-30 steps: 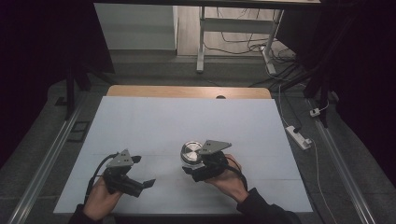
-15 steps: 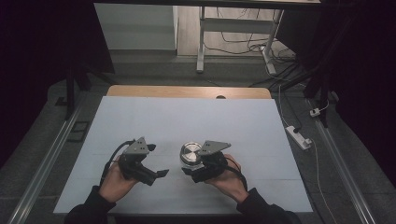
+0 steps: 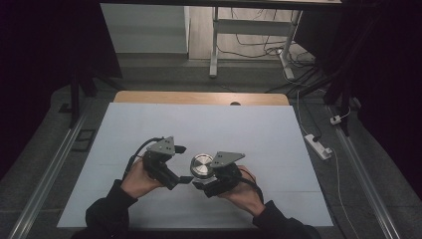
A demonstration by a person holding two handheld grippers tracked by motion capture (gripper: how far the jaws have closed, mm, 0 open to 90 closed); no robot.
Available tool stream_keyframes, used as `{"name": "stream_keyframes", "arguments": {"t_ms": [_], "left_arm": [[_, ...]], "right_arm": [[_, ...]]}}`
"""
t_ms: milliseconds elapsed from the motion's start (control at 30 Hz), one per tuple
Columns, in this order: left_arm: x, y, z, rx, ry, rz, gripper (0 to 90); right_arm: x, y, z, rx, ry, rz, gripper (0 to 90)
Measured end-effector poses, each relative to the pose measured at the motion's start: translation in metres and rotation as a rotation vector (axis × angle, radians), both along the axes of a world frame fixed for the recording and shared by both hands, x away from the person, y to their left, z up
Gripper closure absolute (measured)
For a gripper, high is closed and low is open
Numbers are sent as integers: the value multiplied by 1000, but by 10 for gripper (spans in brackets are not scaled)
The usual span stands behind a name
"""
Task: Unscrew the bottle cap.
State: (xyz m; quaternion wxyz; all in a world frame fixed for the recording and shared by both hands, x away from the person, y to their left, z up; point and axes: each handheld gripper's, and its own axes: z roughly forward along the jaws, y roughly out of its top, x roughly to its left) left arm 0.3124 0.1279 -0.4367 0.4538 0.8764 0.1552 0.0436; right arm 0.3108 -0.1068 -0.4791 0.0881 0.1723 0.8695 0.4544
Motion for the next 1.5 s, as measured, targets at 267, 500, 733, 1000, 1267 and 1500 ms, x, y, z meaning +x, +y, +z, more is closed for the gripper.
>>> {"name": "stream_keyframes", "arguments": {"t_ms": [267,500,733,1000,1267,1500], "left_arm": [[10,-14,-1,-22,25,-150,39],[11,-18,-2,-48,35,-259,103],[6,-20,-1,-37,7,-217,201],[-4,-36,0,-24,1,46,202],[-16,-54,3,22,-55,202,195],[-5,-26,14,-6,-20,62,26]], "right_arm": [[-4,4,-1,-7,14,69,144],[-8,7,-1,-6,20,141,144],[-9,8,-1,-16,10,143,144],[-3,4,-1,-12,12,12,144],[-1,1,-2,-14,-7,-85,144],[1,-3,0,10,5,-46,144]]}}
